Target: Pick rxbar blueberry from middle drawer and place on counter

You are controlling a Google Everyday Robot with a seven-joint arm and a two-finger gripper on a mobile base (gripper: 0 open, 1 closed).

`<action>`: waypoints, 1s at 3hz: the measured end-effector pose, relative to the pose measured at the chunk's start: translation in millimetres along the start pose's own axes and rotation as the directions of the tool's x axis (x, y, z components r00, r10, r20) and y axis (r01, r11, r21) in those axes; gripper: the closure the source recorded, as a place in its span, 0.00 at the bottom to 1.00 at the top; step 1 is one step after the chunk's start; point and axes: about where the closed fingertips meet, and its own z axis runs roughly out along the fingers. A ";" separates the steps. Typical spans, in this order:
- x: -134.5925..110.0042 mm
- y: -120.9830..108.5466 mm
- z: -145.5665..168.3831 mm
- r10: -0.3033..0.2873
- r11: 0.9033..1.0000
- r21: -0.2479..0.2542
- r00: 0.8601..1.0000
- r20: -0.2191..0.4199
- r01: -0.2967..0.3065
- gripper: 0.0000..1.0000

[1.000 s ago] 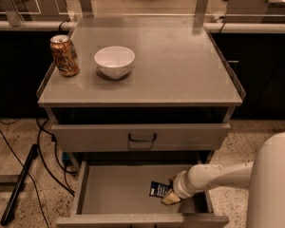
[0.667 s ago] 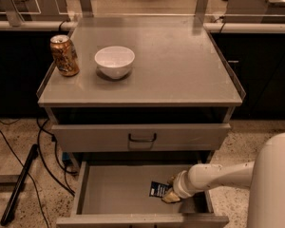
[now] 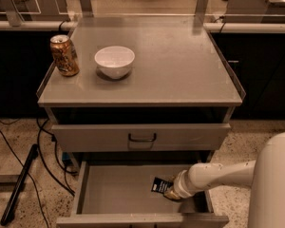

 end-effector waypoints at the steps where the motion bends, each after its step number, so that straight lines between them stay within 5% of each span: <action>1: 0.0 0.1 0.0 0.000 1.000 0.000 1.000 0.000 0.000 1.00; 2: -1.2 6.3 -5.0 -0.002 1.000 -0.024 1.000 0.025 0.002 1.00; 3: -20.9 34.3 -32.9 -0.098 0.990 -0.095 0.993 0.063 0.104 1.00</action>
Offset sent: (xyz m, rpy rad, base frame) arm -0.0132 0.0009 0.0143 0.0756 0.0171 0.0293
